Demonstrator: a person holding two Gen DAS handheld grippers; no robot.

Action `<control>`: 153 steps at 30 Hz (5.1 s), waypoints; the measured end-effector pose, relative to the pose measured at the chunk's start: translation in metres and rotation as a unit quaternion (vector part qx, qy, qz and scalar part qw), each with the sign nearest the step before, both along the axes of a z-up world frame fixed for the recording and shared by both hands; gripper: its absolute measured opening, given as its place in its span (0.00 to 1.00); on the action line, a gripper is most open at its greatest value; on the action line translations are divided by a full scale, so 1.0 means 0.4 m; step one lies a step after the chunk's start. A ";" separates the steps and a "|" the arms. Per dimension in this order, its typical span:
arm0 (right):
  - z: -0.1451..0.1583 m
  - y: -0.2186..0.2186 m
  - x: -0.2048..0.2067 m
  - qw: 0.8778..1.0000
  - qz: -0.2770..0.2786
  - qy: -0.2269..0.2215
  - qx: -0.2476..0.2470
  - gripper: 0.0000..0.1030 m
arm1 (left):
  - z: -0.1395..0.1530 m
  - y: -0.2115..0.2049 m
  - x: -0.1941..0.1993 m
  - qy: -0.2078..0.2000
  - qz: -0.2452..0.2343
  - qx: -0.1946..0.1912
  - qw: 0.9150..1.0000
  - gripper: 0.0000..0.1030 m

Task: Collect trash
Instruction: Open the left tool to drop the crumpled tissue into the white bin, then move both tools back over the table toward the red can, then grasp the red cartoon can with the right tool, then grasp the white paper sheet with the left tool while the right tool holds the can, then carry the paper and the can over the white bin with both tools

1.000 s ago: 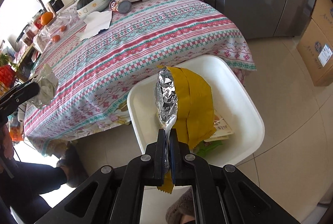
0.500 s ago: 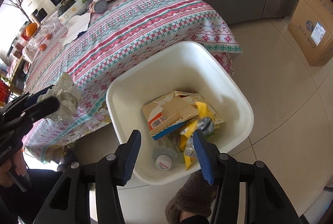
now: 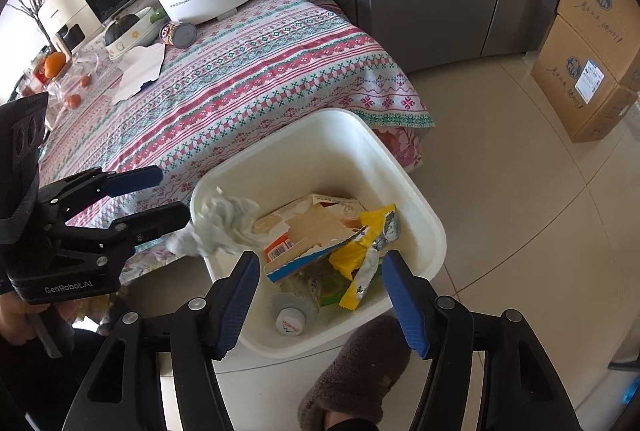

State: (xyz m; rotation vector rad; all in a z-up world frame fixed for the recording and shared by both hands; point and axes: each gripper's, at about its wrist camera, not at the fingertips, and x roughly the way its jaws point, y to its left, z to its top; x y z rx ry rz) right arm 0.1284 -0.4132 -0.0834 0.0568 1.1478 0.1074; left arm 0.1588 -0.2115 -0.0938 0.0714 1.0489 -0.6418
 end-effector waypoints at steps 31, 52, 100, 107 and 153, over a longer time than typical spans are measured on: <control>0.114 0.502 0.249 0.992 0.081 -0.097 -0.012 0.84 | 0.103 0.640 0.096 -0.039 0.304 0.054 0.950 0.99; -0.023 0.676 0.664 0.979 0.157 -0.131 -0.014 0.84 | 0.108 0.810 0.123 -0.007 0.385 0.042 0.922 0.99; 0.036 0.472 0.493 0.973 0.209 -0.090 0.018 0.52 | -0.076 0.693 0.329 -0.003 0.309 -0.024 0.951 0.02; 0.094 0.450 0.380 0.980 0.184 -0.080 0.015 0.52 | 0.009 0.679 0.194 -0.026 0.273 0.023 0.961 0.02; 0.099 0.043 0.044 0.998 -0.027 -0.049 0.036 0.53 | 0.190 0.286 -0.039 -0.076 0.076 -0.125 0.986 0.02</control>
